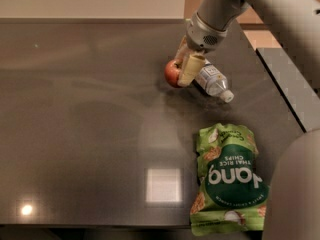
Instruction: Move apple near blue plastic bottle
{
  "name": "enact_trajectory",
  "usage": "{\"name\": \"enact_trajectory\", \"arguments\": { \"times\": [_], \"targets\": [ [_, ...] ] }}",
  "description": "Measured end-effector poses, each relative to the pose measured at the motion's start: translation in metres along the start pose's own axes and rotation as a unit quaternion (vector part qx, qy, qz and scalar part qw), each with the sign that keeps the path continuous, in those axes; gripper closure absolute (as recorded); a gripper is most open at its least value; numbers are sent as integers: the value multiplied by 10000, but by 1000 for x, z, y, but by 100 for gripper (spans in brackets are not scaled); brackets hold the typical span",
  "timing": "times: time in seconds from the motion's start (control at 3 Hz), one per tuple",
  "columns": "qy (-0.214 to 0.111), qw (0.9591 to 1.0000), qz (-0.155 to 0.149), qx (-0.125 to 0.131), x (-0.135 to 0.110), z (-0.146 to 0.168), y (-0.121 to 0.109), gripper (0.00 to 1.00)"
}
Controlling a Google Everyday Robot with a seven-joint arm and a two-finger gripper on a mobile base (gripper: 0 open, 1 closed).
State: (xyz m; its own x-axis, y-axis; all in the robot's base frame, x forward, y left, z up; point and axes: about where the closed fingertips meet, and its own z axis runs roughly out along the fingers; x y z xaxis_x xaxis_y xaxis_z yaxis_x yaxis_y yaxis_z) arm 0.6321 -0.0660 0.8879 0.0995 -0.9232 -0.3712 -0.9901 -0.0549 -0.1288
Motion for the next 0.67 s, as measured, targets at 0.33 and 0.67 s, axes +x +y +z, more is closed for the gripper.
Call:
{"name": "enact_trajectory", "arguments": {
  "times": [0.33,0.67],
  "targets": [
    [-54,9999,10,-95,1,12,-3,82],
    [-17,9999,-38,-163,1,22,-8,58]
  ]
}}
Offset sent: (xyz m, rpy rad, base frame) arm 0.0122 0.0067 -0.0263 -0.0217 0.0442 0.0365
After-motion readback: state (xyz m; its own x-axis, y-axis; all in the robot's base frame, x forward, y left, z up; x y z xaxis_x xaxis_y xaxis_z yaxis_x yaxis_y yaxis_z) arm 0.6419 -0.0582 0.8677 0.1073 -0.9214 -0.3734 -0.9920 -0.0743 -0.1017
